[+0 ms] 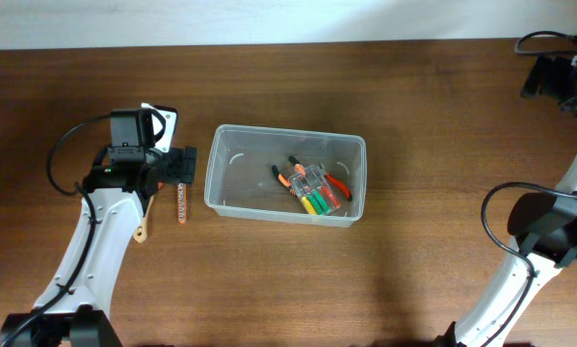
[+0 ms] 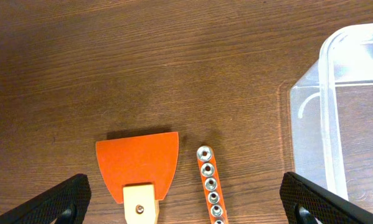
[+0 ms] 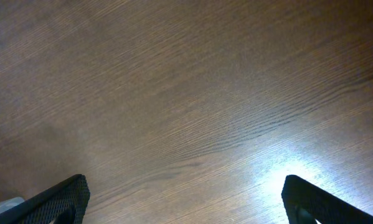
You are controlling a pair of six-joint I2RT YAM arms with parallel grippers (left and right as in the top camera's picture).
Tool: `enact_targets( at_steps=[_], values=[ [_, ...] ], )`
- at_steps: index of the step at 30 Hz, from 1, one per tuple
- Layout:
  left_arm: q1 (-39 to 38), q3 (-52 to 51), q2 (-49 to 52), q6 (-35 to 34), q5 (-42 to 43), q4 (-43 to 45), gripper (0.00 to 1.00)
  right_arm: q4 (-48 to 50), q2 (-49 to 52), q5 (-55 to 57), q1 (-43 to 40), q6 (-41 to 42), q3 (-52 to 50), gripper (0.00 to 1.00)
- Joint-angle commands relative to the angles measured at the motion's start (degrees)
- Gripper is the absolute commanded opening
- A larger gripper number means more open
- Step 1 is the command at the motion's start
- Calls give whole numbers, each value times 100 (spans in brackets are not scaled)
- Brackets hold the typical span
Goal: Pack container
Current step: 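Raise the left gripper and move it over the orange socket rail, then lower the left gripper onto the socket rail and close on it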
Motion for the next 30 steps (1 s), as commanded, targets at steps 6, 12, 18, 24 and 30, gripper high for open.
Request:
enact_targets(
  at_steps=[6, 12, 18, 24, 30],
  values=[
    [114, 138, 37, -848, 341, -210, 99, 0, -46, -9, 0, 50, 109, 99],
    [538, 256, 240, -1342, 632, -671, 100, 0, -46, -9, 0, 50, 109, 99],
    [673, 516, 654, -1338, 645, -1110, 100, 0, -46, -9, 0, 50, 109, 99],
    [671, 1064, 1335, -1309, 837, -1491, 99, 0, -46, -9, 0, 50, 109, 99],
    [671, 1344, 1792, -1228, 942, -1637, 99, 0, -46, -9, 0, 50, 109, 99]
  ],
)
